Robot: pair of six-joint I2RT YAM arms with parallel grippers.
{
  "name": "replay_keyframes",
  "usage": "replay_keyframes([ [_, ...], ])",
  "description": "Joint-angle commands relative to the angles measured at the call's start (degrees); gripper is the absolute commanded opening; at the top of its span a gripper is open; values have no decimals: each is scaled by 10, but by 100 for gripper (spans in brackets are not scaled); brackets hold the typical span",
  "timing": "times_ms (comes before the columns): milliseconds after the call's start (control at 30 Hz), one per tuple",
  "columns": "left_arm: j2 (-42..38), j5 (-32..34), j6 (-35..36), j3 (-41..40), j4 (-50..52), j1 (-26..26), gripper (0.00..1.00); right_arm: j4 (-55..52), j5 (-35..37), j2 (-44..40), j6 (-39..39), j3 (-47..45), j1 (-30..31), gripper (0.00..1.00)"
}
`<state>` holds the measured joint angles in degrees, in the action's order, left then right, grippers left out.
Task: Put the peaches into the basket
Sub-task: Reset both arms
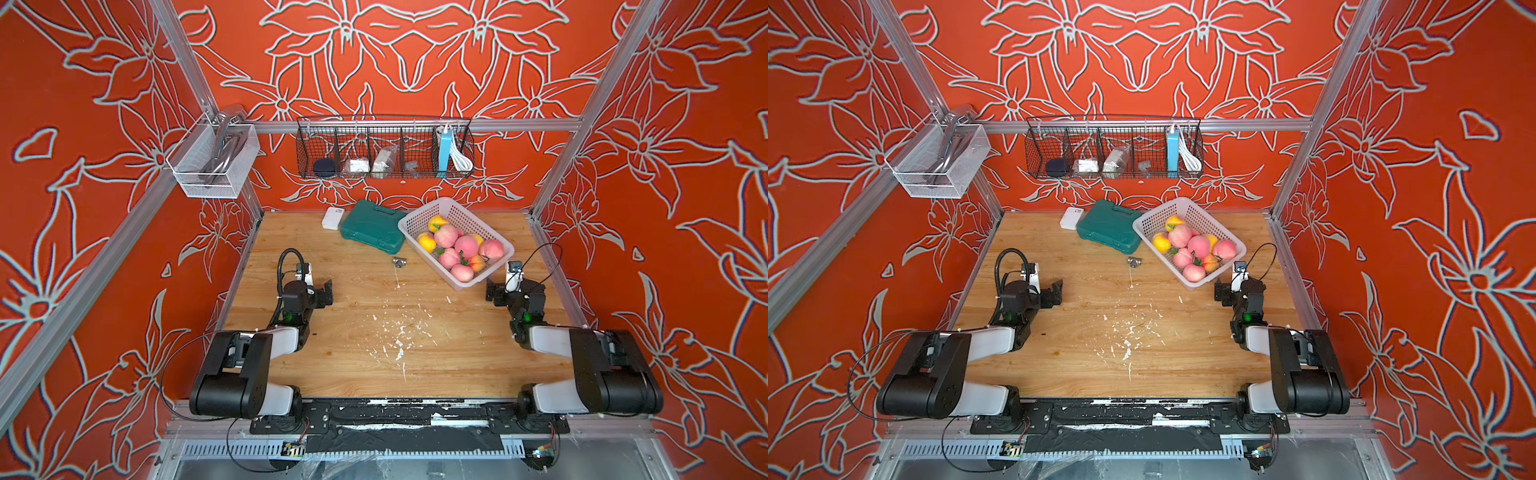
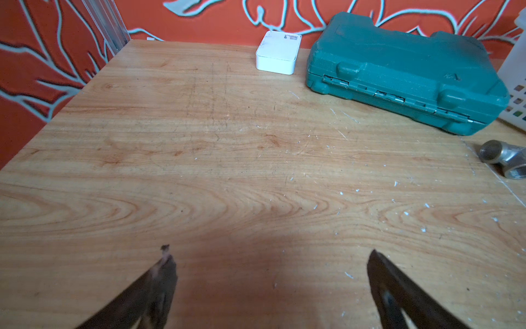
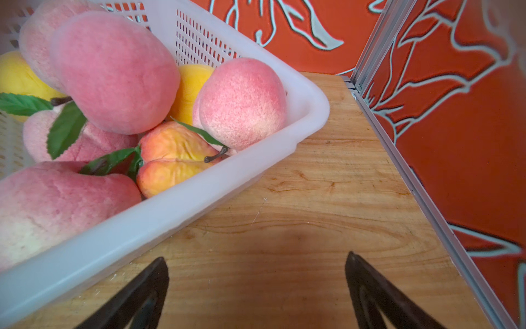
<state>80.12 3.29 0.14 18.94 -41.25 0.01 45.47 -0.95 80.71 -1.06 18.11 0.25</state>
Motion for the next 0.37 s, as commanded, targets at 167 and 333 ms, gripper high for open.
replay_keyframes([
  [167,4,-4,0,-6,-18,4,98,-11,5,4,1,10,1,99],
  [333,3,-4,0,-6,-17,3,98,-4,-11,0,-5,5,1,99],
])
